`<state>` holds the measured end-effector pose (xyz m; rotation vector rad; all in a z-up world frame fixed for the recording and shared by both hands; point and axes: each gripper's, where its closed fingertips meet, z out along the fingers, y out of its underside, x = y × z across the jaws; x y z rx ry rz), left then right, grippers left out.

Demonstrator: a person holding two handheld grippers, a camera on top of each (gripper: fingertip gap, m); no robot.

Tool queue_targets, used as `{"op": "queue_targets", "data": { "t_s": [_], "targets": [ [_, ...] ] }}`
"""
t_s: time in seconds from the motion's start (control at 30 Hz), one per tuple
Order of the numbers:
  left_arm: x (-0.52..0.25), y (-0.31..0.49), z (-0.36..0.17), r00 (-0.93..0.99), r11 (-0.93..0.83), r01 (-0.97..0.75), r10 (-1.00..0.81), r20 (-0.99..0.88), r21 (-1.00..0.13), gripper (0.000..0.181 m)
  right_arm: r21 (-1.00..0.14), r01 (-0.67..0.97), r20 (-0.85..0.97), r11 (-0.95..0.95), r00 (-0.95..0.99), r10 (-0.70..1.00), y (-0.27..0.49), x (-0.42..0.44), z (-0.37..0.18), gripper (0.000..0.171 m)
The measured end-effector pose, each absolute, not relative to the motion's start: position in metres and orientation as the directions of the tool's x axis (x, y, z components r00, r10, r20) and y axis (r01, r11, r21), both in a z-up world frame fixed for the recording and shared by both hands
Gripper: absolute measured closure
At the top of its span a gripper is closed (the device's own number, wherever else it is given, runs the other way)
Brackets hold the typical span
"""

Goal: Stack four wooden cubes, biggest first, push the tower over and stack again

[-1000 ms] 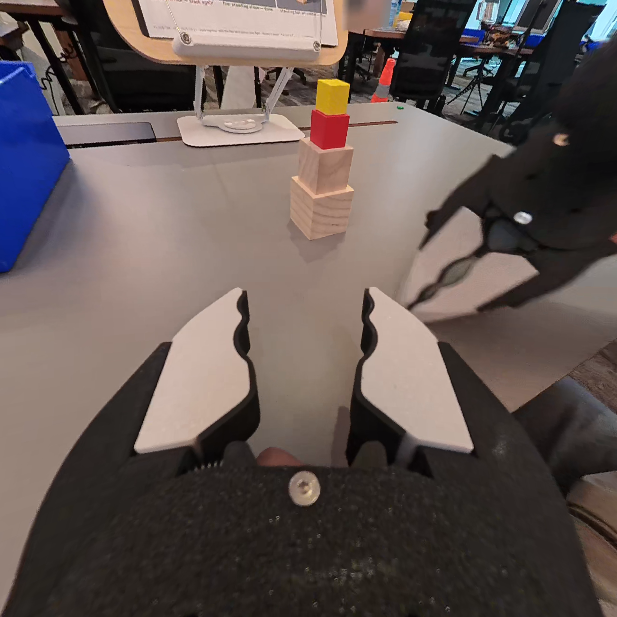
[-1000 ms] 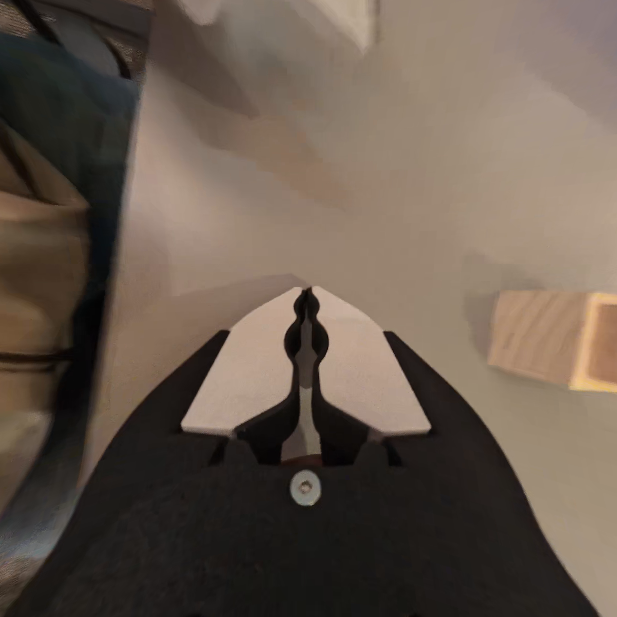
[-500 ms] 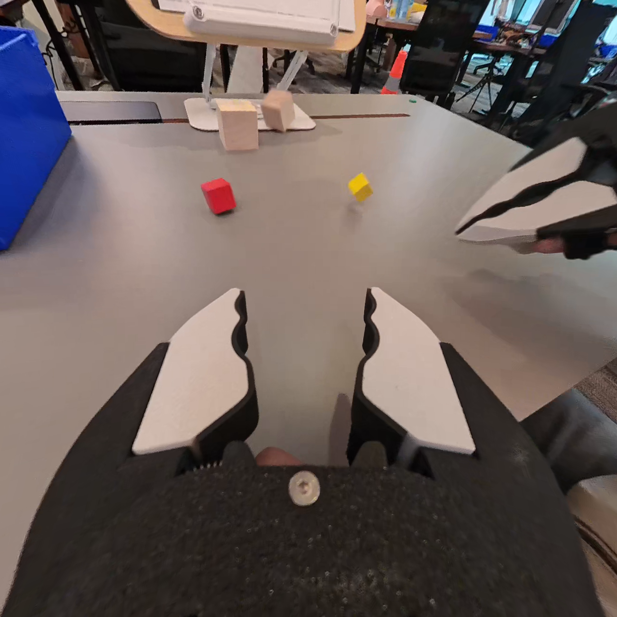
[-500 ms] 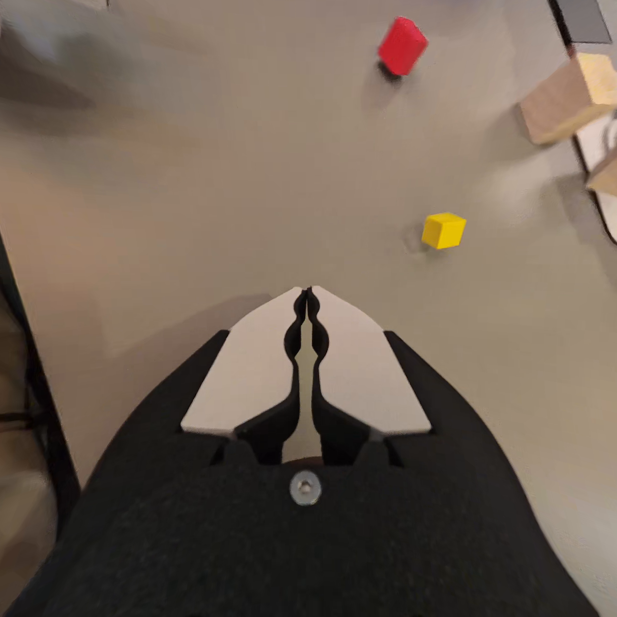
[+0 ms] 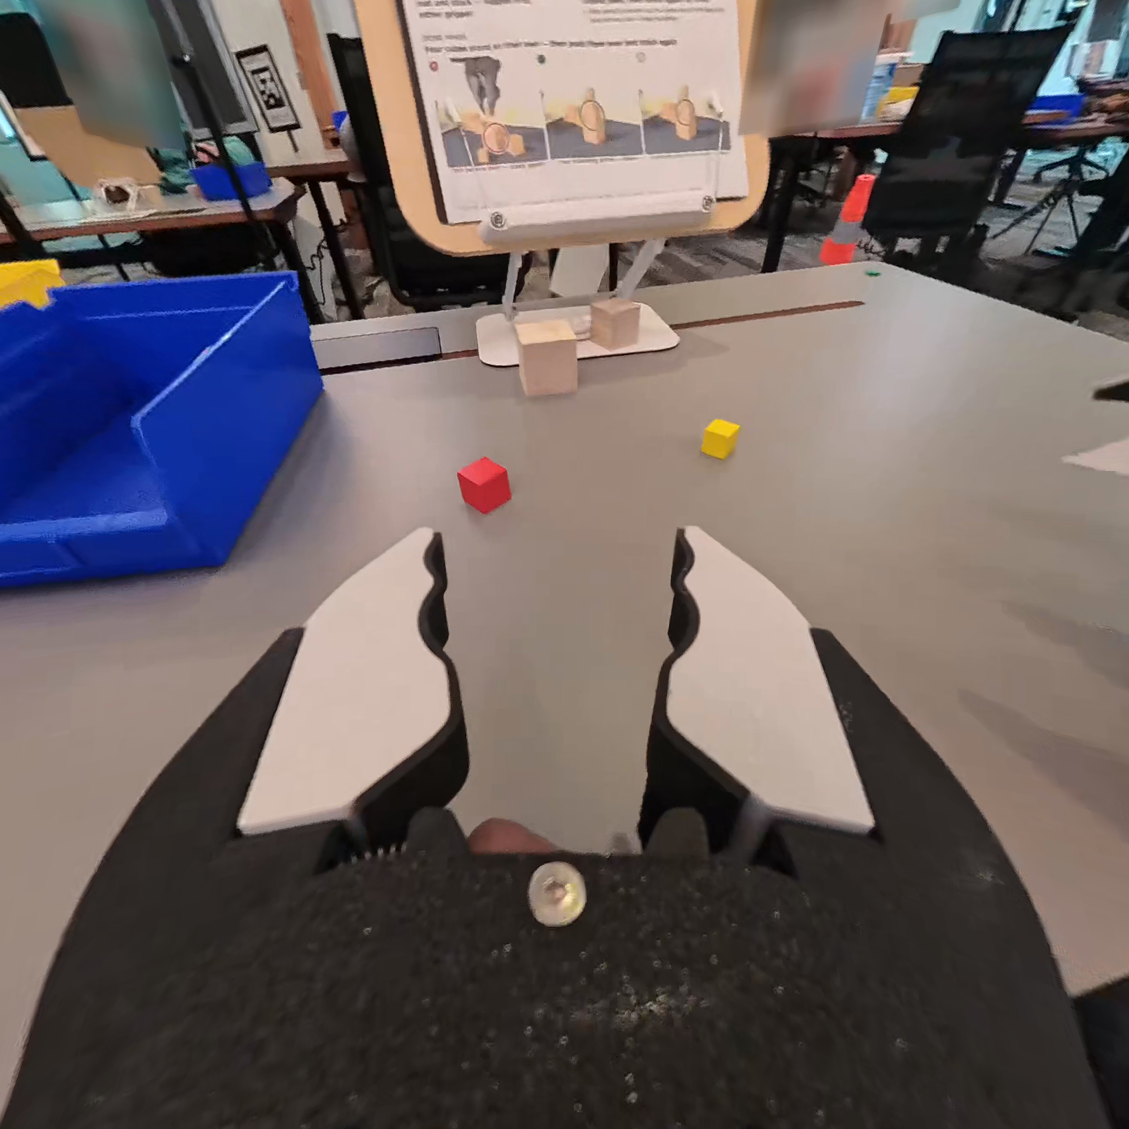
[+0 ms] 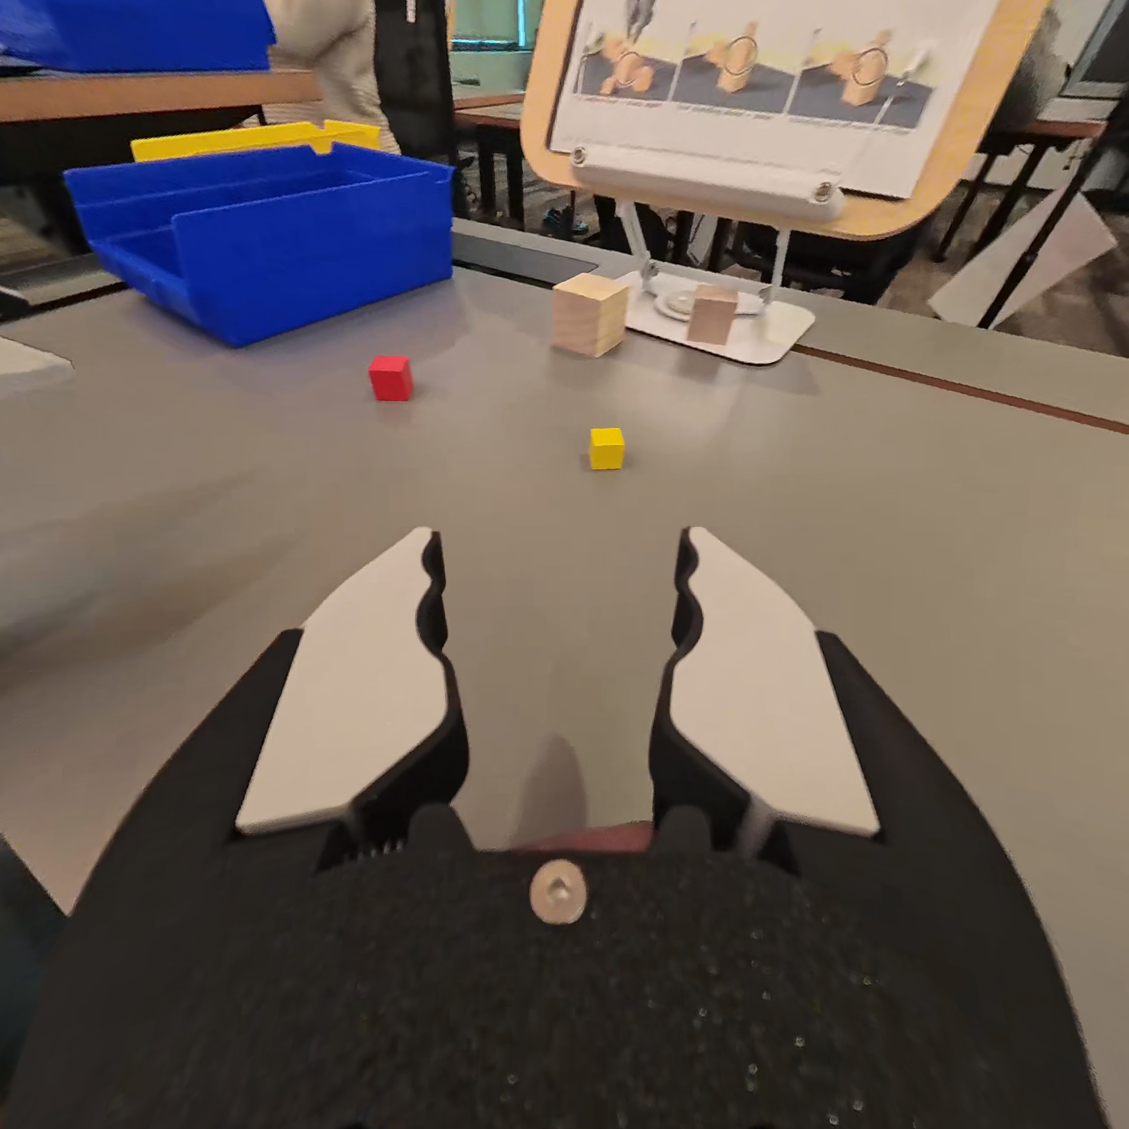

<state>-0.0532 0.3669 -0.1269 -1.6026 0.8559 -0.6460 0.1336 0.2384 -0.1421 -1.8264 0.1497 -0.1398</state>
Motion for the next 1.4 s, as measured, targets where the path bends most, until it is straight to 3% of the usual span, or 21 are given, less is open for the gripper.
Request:
{"op": "queue_targets", "data": {
  "t_s": [0.47,1.13,1.4],
  "targets": [
    [-0.037,0.359,-0.149,0.586,-0.16,-0.153,-0.809,0.04,-0.975,0.113,-0.955,-0.103,-0.023,-0.279,0.961,-0.277,0.225,0.158,-0.164,0.097],
    [-0.029,0.356,-0.159,0.567,-0.154,-0.235,-0.824,-0.007,-0.96,0.112,-0.948,-0.119,-0.032,-0.294,0.959,-0.282,0.222,0.163,-0.167,0.1],
    [0.068,0.436,-0.112,0.628,-0.177,-0.303,-0.776,-0.056,-0.936,0.105,-0.945,-0.14,-0.059,-0.296,0.962,-0.266,0.224,0.163,-0.168,0.101]
  ]
}}
